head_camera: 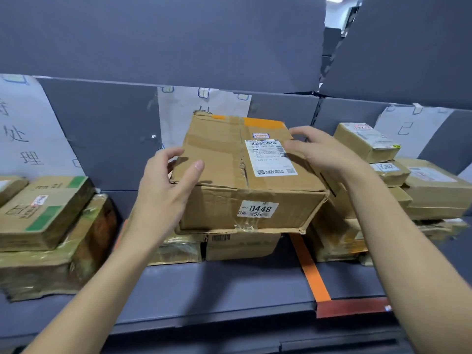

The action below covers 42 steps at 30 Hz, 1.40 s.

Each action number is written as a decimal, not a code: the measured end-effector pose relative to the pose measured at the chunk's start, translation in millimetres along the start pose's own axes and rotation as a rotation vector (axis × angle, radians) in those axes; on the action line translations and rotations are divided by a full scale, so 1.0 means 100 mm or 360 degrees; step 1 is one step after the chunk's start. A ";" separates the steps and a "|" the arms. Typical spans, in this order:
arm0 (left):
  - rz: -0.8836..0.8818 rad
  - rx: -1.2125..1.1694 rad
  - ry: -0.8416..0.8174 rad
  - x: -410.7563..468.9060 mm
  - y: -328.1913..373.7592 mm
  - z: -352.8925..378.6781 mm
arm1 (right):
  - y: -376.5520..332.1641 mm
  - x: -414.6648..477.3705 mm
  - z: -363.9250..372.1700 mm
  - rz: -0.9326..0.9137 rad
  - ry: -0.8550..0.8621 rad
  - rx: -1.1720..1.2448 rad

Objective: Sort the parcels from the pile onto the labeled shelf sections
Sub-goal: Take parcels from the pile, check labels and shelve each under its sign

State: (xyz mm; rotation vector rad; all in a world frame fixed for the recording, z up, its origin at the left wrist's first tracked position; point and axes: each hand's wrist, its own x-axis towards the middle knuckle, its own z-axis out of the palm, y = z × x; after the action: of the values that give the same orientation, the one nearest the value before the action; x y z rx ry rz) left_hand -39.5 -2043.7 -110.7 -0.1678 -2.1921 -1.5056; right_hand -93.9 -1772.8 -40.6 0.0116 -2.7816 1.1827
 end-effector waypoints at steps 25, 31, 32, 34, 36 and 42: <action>0.0035 -0.0037 -0.0292 -0.75 0.30 0.33 | 0.00 0.98 0.13 -0.0241 -0.0268 -0.0431; 0.0068 -0.0074 -0.0242 -0.72 0.33 0.22 | 0.07 0.83 0.07 -0.0177 -0.0128 -0.0217; 0.0087 -0.0073 -0.0236 -0.72 0.34 0.19 | 0.08 0.81 0.05 -0.0160 -0.0095 -0.0197; 0.0132 -0.0045 -0.0202 -0.69 0.37 0.14 | 0.09 0.76 0.04 -0.0163 -0.0028 -0.0157; 0.0165 -0.0018 -0.0168 -0.67 0.38 0.08 | 0.08 0.67 0.04 -0.0180 0.0025 -0.0099; 0.0270 -0.0027 -0.0088 -0.59 0.45 -0.11 | 0.17 0.50 -0.01 -0.0282 0.0178 0.0033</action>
State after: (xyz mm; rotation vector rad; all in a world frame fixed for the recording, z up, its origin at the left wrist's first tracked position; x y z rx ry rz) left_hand 31.3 -2026.4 -96.0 -0.3952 -2.1486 -1.4409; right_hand -144.1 -1758.0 -46.5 0.1845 -2.6102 1.1317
